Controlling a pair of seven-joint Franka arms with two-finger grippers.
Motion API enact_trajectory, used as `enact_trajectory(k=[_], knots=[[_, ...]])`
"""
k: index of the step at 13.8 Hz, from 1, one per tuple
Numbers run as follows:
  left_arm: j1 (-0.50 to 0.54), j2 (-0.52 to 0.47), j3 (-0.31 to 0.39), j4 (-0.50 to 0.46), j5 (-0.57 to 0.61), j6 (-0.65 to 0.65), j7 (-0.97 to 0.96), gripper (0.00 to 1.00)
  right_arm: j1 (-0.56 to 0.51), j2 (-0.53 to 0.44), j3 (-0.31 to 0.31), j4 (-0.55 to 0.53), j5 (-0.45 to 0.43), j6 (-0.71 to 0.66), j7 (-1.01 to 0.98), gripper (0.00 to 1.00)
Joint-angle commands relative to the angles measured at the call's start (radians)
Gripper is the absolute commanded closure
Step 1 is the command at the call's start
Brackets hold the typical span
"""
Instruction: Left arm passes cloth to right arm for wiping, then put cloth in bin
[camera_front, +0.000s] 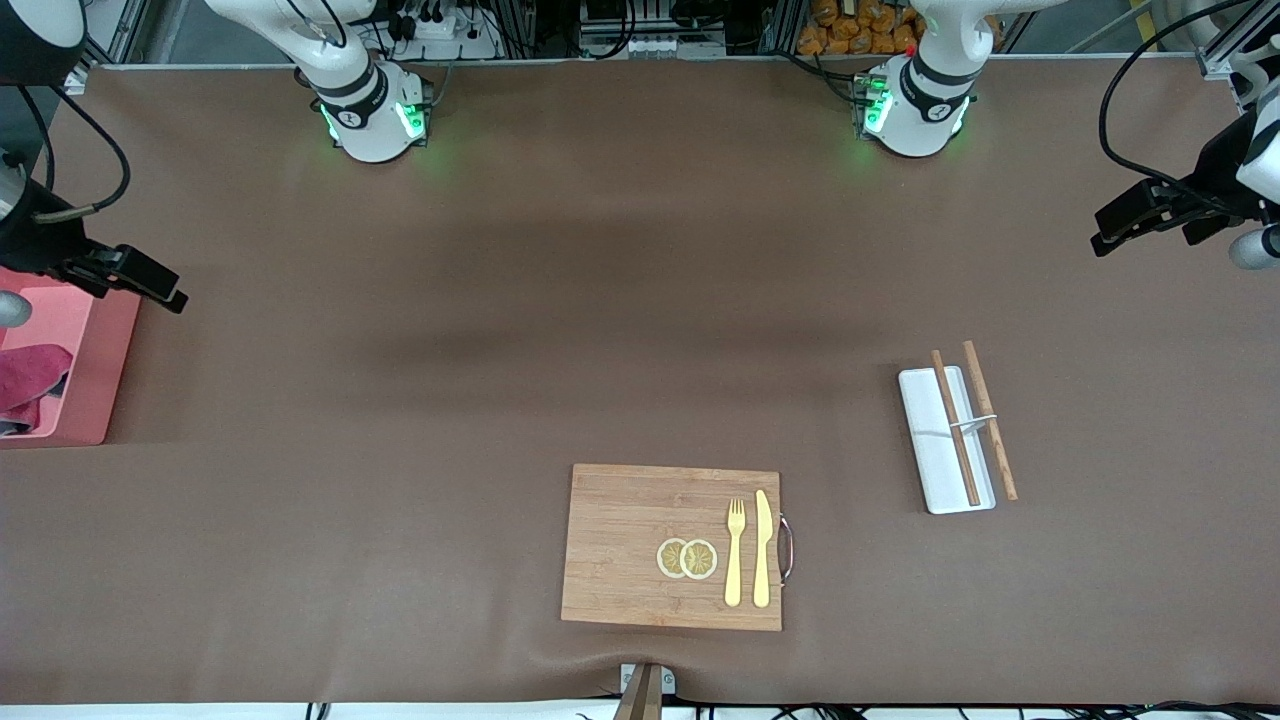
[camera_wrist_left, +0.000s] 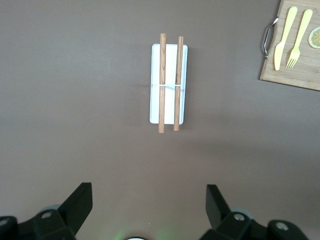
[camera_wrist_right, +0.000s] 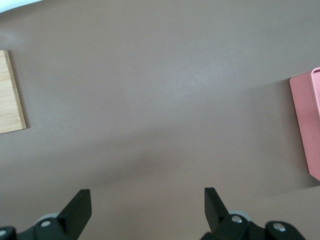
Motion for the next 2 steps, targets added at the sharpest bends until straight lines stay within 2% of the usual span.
enact_trajectory(k=[1,2], knots=[[-0.002,0.007,-0.002,0.012,0.008,-0.008,0.021,0.00,0.011,-0.009,0.000,0.034,-0.014,-0.006,0.006,0.00],[-0.002,0.007,-0.002,0.011,0.008,-0.008,0.021,0.00,0.012,-0.007,0.000,0.038,-0.012,-0.004,0.006,0.00]])
